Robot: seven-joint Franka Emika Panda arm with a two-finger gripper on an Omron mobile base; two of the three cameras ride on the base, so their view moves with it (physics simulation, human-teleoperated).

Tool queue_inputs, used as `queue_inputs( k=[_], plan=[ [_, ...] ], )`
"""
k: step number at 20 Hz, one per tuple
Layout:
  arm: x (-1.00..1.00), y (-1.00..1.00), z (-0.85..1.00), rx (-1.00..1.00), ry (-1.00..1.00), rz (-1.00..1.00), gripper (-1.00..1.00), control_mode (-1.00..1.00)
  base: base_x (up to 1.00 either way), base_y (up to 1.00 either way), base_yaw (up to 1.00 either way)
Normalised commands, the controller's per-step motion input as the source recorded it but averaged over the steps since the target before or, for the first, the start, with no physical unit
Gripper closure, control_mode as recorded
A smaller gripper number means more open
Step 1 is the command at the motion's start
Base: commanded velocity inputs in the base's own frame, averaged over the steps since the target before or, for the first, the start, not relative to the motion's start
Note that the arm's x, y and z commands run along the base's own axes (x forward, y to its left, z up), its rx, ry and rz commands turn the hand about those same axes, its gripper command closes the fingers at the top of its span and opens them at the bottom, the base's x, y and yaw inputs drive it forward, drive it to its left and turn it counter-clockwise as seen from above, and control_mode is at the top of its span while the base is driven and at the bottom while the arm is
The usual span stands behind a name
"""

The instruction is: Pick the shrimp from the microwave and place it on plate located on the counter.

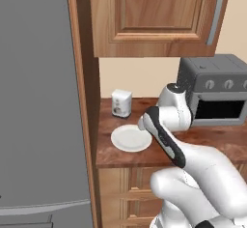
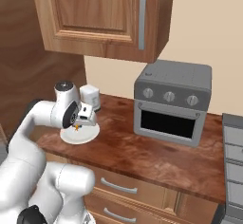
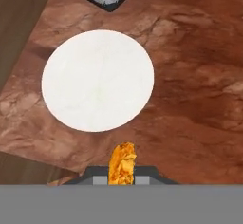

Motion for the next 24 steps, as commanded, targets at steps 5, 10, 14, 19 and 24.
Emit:
queue_inputs(
  k=[5,10,14,19,24],
  plan=[
    [0.86,0.25,-0.72,0.0,0.04,0.03,1.0,-1.0,0.0,0.0,0.0],
    [0.53,0.19,-0.66,0.0,0.04,0.03,1.0,-1.0,0.0,0.0,0.0],
    [0.38,0.13,-0.25,0.0,0.02,0.01,1.0,-1.0,0.0,0.0,0.0],
    [0.3,0.26,-0.23,0.0,0.06,0.0,1.0,-1.0,0.0,0.0,0.0],
    [0.3,0.18,-0.28,0.0,0.03,0.0,-1.0,-1.0,0.0,0.0,0.0]
  ],
)
